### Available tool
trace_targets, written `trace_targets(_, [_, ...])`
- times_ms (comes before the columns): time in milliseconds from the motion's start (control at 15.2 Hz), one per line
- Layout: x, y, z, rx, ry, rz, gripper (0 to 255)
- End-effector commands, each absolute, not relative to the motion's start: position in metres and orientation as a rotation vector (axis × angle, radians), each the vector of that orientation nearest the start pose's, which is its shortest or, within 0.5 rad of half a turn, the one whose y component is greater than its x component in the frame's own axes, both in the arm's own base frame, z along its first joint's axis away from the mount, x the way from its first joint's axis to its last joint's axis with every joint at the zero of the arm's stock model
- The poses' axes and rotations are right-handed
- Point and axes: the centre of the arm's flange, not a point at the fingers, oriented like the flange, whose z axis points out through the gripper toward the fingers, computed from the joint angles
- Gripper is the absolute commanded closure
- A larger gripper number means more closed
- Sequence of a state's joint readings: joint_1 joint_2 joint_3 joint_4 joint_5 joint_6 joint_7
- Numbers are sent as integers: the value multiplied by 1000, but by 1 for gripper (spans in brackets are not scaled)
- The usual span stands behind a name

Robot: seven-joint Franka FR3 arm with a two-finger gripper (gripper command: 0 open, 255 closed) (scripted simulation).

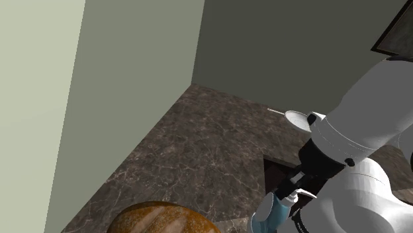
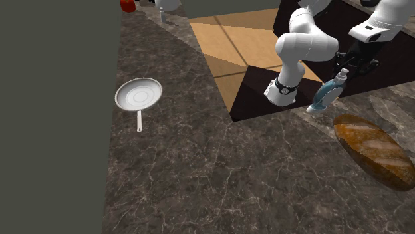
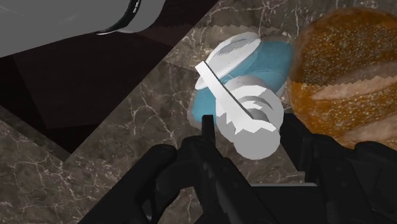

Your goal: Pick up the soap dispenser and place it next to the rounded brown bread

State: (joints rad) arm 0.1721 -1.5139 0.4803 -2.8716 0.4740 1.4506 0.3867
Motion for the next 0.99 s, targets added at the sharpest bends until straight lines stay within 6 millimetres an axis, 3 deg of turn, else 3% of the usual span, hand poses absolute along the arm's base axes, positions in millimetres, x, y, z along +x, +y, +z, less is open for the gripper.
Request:
trace_targets(0, [114,154,453,-3129,143,-100,255])
trace_targets(264, [114,154,429,-3129,143,-100,255])
trace_targets(792, [114,154,429,-3129,143,-100,255])
trace_targets(858, [114,154,429,-3129,143,-100,0])
trace_targets(924, [114,154,429,-3129,143,-100,0])
